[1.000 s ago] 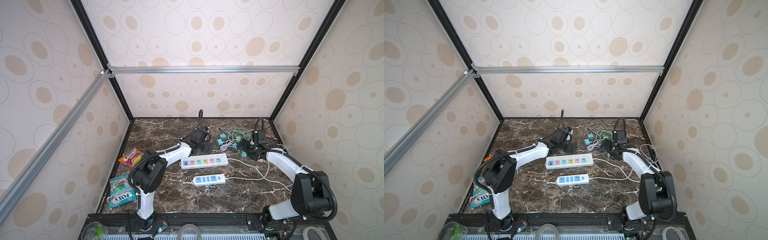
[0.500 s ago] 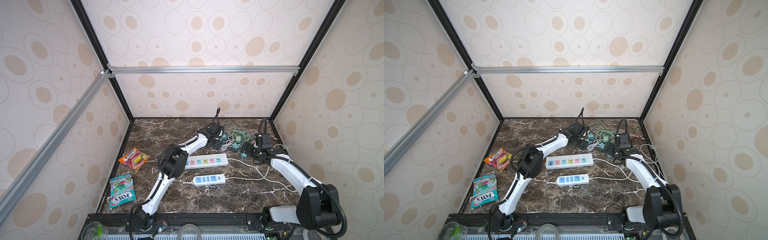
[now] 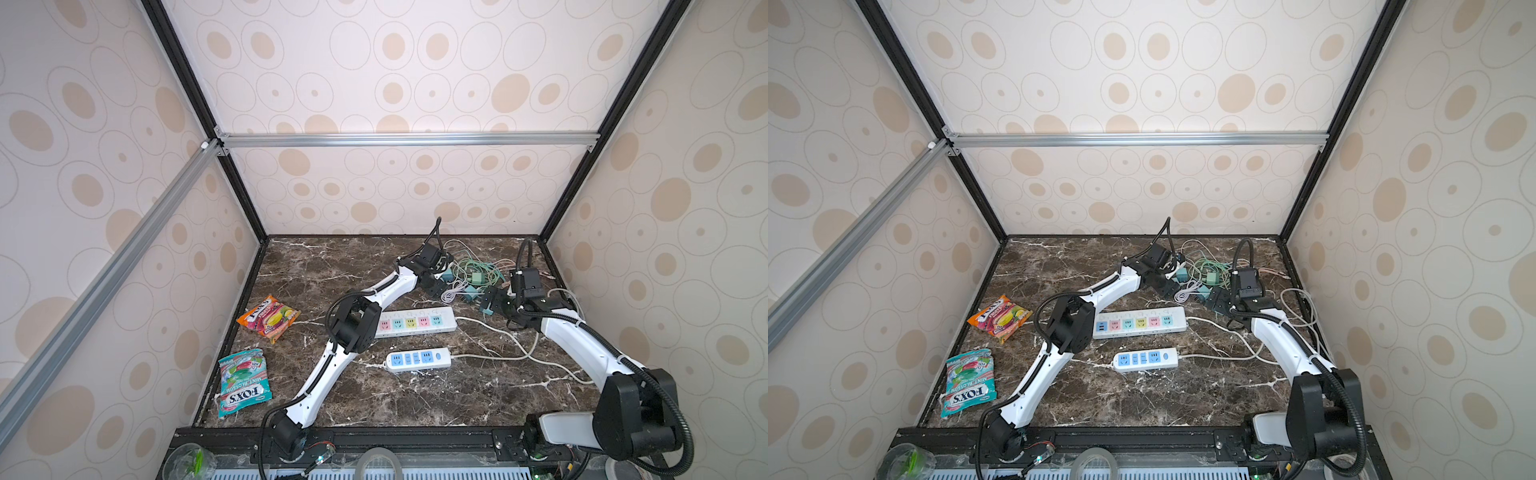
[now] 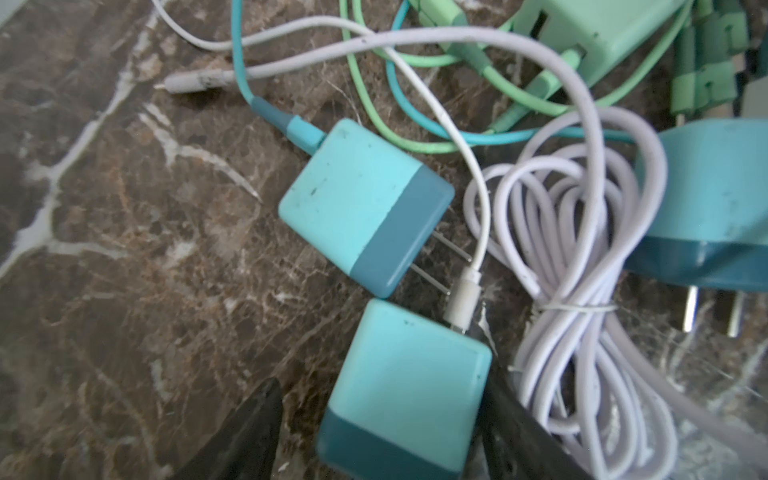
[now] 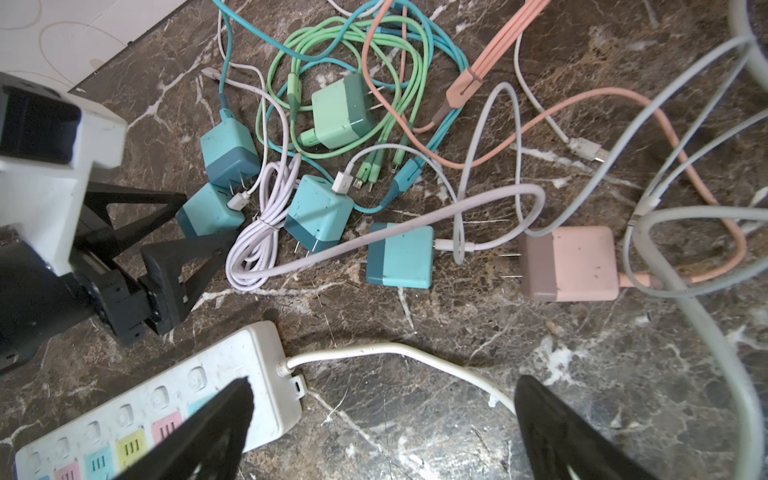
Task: Insert the plug
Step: 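Reach the left gripper into the cable pile and grasp a teal charger plug, then lift the teal charger with the left gripper, pulling its white cable free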
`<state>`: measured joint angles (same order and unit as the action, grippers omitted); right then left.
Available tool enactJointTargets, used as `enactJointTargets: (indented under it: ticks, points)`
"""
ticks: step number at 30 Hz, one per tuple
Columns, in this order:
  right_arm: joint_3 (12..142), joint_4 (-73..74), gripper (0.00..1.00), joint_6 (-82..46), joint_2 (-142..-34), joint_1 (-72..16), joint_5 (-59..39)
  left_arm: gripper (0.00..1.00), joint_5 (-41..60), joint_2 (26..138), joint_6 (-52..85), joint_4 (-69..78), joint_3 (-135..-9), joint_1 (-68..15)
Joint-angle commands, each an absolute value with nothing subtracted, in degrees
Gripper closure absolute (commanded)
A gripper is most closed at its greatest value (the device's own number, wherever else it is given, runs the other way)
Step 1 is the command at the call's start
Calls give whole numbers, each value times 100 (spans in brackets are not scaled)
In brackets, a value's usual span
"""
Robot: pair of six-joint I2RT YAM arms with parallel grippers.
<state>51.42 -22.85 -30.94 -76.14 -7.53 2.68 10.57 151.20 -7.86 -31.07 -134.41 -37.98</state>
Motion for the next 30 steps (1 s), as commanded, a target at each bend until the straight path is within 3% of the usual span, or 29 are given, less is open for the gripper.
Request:
enactJointTargets:
  ticks: [1,9,18,30]
  points:
    - [5203,-2476,1,-2986,-7467,-747,394,29,1404,15342,-1159,-3339,-13806,-3769]
    - [5137,-2524,1,-2981,-7358,-738,467,59,1282,15294,-1334,-3430,-13636,-3749]
    - [4945,-2245,1,-3001,-7115,-738,430,98,1219,13998,-1011,-2406,-11840,-3634]
    - [4746,-1779,1,-2507,-6749,-738,-686,100,1504,11290,0,-223,-8886,-3594]
